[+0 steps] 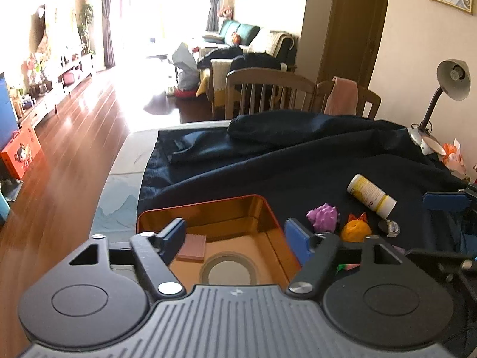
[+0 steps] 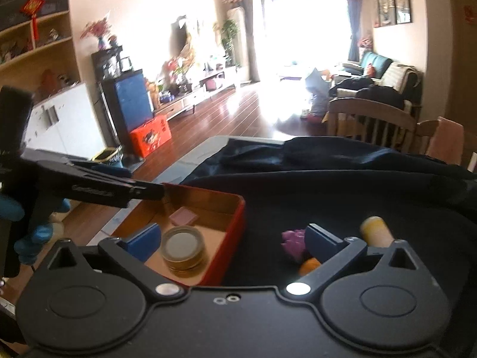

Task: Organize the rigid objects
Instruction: 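Withdraw both tools from the tin toward the remaining objects, then grasp the orange with the left tool while the right tool grasps the white sunglasses, then carry the orange and sunglasses into the red tin and release both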

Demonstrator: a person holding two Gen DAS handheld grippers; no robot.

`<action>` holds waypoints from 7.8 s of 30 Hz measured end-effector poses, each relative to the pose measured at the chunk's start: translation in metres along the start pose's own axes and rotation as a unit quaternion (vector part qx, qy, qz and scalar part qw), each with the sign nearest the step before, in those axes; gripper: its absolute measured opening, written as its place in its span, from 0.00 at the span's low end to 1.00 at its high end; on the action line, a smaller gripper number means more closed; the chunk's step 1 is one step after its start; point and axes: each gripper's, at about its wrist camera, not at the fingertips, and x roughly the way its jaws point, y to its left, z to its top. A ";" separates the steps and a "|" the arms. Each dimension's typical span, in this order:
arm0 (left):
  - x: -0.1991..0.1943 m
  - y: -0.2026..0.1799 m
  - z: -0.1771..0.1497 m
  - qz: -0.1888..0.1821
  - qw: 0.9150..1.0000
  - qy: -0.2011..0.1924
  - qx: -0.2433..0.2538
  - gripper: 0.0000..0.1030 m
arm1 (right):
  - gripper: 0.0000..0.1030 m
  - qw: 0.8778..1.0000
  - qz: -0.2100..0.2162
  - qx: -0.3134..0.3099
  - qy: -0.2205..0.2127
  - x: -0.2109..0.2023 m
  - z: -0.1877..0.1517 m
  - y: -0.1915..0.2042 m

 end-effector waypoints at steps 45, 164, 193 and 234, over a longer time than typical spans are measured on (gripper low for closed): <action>0.073 -0.169 -0.035 -0.002 0.999 0.046 0.019 0.80 | 0.89 0.987 -0.028 -0.084 0.130 0.007 -0.129 -0.127; 0.041 0.038 -0.037 0.056 0.990 0.105 -0.082 0.52 | 0.56 0.996 -0.036 -0.047 0.059 0.092 0.011 0.033; 0.131 0.076 -0.005 0.019 0.992 0.123 -0.027 0.53 | 0.56 0.976 0.020 -0.155 0.150 0.155 -0.015 0.108; 0.085 0.060 -0.007 0.037 0.996 0.080 -0.019 0.61 | 0.75 0.991 0.019 -0.088 0.099 0.087 -0.018 0.080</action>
